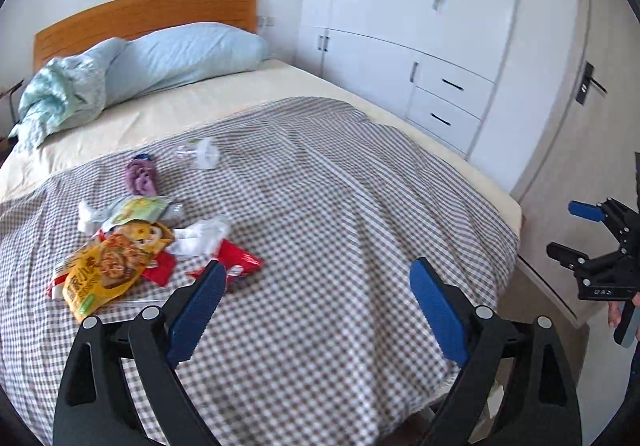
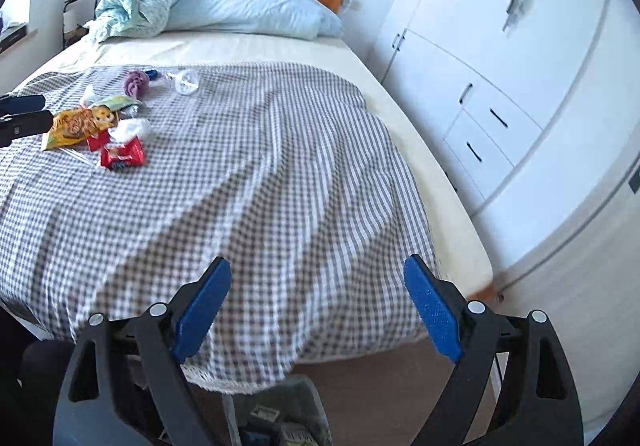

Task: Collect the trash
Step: 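Move both open tools back over the bed, then grasp the clear plastic bottle near the pillow with the right tool and lift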

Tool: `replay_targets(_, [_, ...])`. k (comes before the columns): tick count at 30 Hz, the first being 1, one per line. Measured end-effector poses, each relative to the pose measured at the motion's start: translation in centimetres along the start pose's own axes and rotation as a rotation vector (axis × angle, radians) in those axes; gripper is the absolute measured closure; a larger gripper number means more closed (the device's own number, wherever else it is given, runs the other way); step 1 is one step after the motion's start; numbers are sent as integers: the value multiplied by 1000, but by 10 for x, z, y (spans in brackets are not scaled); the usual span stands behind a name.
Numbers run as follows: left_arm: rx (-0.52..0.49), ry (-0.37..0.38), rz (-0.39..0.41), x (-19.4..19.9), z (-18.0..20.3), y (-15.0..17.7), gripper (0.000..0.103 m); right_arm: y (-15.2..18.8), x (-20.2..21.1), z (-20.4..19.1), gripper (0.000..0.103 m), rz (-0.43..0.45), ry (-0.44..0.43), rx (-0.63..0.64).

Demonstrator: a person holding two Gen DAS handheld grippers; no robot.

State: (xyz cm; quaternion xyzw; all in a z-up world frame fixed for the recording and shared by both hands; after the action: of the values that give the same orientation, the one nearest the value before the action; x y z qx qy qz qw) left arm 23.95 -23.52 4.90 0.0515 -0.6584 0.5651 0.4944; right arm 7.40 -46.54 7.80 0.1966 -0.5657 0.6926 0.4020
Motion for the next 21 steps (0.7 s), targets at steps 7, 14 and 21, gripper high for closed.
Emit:
replay_targets(7, [16,-86,-96,-35,-137,-24,13,-63,-23,-85,19,19,-68,175])
replay_targets(14, [-139,-113,-245,-68,-216,-24,39,-95,-61,-135,19,-17,-136,306])
replay_targets(21, [-242,-151,-332,-107,-251,3,39,-158,-120,-151,19,-32,-309,231])
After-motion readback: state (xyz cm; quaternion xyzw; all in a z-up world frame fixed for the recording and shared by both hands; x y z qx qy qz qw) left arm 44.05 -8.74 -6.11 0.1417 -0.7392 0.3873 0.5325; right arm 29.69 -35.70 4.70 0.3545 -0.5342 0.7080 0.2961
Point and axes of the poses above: each gripper's, at about its wrist camera, not at the fingertips, and x roughly against the way its jaws point, z to its right, y to its underside, the point moved 1 cm from there along -x, roughly the way its jaws point, and after that the axes turned 5 degrees about -z, right-handed, at the moved point
